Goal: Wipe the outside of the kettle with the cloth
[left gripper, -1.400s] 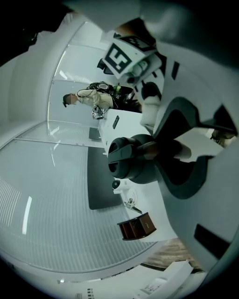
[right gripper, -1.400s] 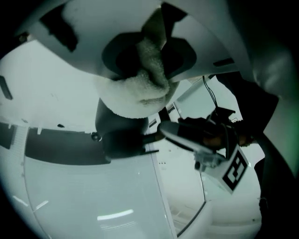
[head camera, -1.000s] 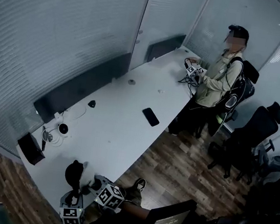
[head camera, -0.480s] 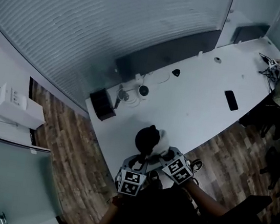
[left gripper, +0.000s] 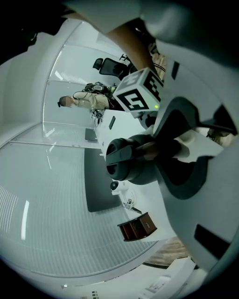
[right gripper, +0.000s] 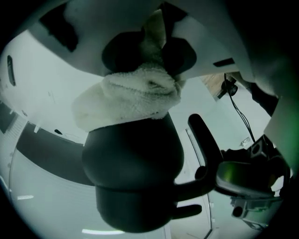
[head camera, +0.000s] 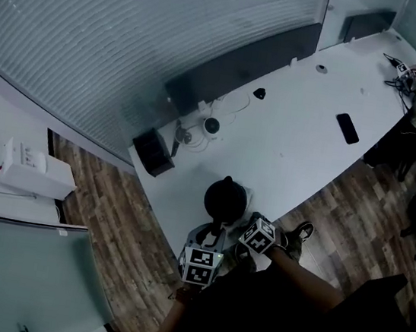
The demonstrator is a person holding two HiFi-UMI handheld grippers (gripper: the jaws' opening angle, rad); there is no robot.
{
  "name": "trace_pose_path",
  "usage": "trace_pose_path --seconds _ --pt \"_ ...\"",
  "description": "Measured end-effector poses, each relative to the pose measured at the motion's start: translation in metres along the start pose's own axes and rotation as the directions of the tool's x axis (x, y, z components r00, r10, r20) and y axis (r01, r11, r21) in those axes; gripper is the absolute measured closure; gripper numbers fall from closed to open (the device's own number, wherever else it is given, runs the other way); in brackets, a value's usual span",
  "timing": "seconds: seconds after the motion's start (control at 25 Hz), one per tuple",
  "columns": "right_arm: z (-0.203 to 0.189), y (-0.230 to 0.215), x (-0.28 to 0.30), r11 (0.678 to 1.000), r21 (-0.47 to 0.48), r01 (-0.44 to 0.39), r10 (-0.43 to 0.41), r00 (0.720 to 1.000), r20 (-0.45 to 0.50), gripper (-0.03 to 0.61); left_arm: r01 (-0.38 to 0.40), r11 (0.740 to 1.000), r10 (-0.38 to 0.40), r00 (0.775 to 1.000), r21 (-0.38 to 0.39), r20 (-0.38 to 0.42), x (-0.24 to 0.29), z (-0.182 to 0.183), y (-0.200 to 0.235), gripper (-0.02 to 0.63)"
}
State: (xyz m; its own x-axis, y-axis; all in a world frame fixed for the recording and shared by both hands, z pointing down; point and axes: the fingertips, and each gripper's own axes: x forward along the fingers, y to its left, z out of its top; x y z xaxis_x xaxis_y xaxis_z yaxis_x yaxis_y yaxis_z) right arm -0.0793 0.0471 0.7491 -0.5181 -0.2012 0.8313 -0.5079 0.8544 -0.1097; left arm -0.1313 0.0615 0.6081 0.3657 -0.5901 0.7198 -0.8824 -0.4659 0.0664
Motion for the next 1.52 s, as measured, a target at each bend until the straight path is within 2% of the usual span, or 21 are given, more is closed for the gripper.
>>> trace_pose_path --seconds 0.12,0.24,0.36,0.44,0.56,0.68,0.76,0.8,1.0,1.32,1.52 --pt "-0.014 -0.012 0.009 1.0 0.0 0.007 -0.007 0.999 -0.051 0.514 0.005 1.0 -0.005 1.0 -0.002 0.007 0.004 0.004 -0.005 0.488" --pt "-0.017 -0.013 0.024 1.0 0.022 0.004 -0.003 0.998 -0.056 0.514 0.005 1.0 -0.005 1.0 0.003 0.001 0.005 0.003 0.002 0.488" --pt "-0.005 -0.002 0.019 0.999 0.025 -0.024 0.023 0.999 0.029 0.514 -0.021 1.0 0.021 1.0 0.004 -0.007 -0.002 -0.001 0.009 0.488" --pt "-0.006 -0.002 -0.014 1.0 0.03 0.007 -0.01 0.993 0.116 0.514 -0.016 1.0 0.016 1.0 0.009 -0.007 -0.002 -0.001 0.001 0.488" --pt "0.001 -0.008 -0.084 0.995 0.031 0.091 -0.096 0.962 0.257 0.514 -0.006 1.0 0.006 1.0 0.015 0.005 0.002 0.002 -0.004 0.488" --pt "0.03 -0.012 -0.14 0.984 0.035 0.173 -0.173 0.904 0.392 0.515 -0.003 1.0 0.003 1.0 0.017 0.007 0.002 0.002 0.001 0.488" --pt "0.054 -0.017 -0.157 0.977 0.022 0.21 -0.198 0.875 0.442 0.514 -0.003 1.0 0.003 1.0 0.018 0.007 0.001 0.002 0.003 0.488" --pt "0.065 -0.02 -0.157 0.976 0.003 0.219 -0.197 0.87 0.451 0.514 -0.003 1.0 0.003 1.0 0.02 0.008 0.001 0.002 0.003 0.488" --pt "0.083 -0.027 -0.118 0.962 -0.126 0.242 -0.179 0.908 0.38 0.514 0.002 0.999 -0.002 1.0 0.041 -0.002 0.002 0.003 -0.001 0.485" --pt "0.07 -0.028 -0.106 0.975 -0.091 0.201 -0.158 0.924 0.349 0.514 -0.001 0.999 0.002 1.0 0.045 -0.017 0.002 0.001 0.0 0.485" --pt "0.043 -0.021 -0.077 0.979 -0.141 0.15 -0.115 0.967 0.229 0.515 -0.004 0.999 0.005 1.0 0.041 -0.008 -0.001 0.0 -0.001 0.485"
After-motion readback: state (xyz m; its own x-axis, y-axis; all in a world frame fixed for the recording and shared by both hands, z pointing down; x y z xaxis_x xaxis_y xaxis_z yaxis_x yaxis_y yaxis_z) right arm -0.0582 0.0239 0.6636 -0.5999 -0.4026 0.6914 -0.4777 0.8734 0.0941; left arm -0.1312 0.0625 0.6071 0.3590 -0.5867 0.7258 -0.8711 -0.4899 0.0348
